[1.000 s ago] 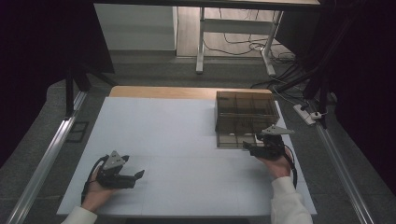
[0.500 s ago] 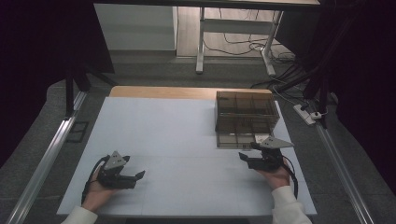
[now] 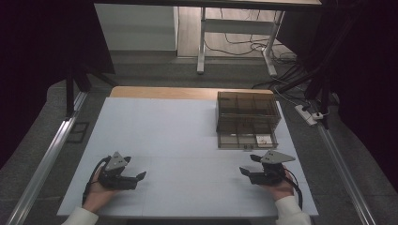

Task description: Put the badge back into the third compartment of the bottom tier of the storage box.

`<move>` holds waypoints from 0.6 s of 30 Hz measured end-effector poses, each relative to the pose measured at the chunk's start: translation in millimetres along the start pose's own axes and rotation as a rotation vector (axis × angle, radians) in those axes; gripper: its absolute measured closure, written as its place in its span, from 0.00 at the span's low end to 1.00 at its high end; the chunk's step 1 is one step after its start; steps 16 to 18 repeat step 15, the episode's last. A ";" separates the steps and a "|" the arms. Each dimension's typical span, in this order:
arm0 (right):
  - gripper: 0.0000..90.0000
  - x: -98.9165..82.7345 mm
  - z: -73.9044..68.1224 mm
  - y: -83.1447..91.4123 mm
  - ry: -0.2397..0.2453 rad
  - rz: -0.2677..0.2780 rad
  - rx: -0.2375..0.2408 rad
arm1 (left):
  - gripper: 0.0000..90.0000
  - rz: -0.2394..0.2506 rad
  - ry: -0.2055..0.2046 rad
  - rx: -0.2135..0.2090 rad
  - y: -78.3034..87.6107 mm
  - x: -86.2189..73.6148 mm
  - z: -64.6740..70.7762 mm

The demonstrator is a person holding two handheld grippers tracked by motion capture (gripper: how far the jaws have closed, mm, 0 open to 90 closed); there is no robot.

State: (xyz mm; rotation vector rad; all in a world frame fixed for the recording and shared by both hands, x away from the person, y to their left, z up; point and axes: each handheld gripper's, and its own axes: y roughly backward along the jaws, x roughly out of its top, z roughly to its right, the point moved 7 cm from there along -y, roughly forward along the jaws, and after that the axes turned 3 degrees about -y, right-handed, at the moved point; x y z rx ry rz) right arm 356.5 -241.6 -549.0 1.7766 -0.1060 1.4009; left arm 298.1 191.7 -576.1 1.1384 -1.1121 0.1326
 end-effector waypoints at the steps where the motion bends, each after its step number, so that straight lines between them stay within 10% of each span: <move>1: 0.33 0.0 -1.0 0.5 0.004 0.000 0.007 | 0.17 -0.001 0.000 0.001 -0.1 0.0 -0.1; 18: 0.33 1.8 -3.1 1.9 0.008 0.012 0.025 | 0.17 0.002 0.000 -0.001 -0.7 0.2 0.3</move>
